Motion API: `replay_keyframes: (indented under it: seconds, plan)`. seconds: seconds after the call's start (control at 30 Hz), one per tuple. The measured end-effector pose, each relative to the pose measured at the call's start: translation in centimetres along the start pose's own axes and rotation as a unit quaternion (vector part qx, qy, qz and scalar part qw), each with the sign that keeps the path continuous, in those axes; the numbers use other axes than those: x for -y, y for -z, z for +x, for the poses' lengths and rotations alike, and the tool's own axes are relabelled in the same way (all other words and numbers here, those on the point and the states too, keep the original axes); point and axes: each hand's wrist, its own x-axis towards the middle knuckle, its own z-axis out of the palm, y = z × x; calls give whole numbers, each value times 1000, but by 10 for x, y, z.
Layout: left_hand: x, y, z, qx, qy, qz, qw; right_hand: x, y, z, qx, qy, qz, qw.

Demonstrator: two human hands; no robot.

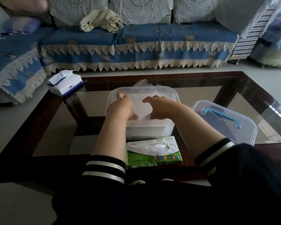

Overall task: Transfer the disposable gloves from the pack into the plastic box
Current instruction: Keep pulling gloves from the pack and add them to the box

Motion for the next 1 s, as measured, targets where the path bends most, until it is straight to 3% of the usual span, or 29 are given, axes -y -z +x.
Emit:
replay_keyframes:
  seconds: [0.17,0.27,0.37,0.43,0.53,0.6,0.67,0.73,0.83,0.9,1.0]
  plan:
    - [0,-3,0,-27,14,64,997,-6,-10,22,89,-15,-58,994]
    - [1,-2,-1,-60,-8,91,994,-10,-8,22,70,-9,-43,997]
    - [5,1,-5,-126,-43,100,986,-8,9,7,-19,19,-2,1000]
    - [6,4,-13,-168,-63,84,980,-9,20,-13,-136,34,1,990]
    - [5,10,-30,-252,-96,10,963,-2,22,-53,-337,87,70,935]
    - [2,13,-48,-262,-133,-90,952,7,12,-79,-331,119,137,926]
    - [-2,14,-65,-185,-163,-181,952,16,-5,-95,-212,99,131,963]
    - [-3,10,-80,-52,-168,-201,964,14,-27,-96,-101,66,50,991]
    - [-4,-5,-85,120,-171,-63,976,8,-52,-90,2,61,-2,998]
    - [-3,-17,-82,166,-182,11,969,7,-63,-83,19,52,19,998]
    - [-4,-36,-75,207,-165,11,964,7,-72,-78,-11,36,51,998]
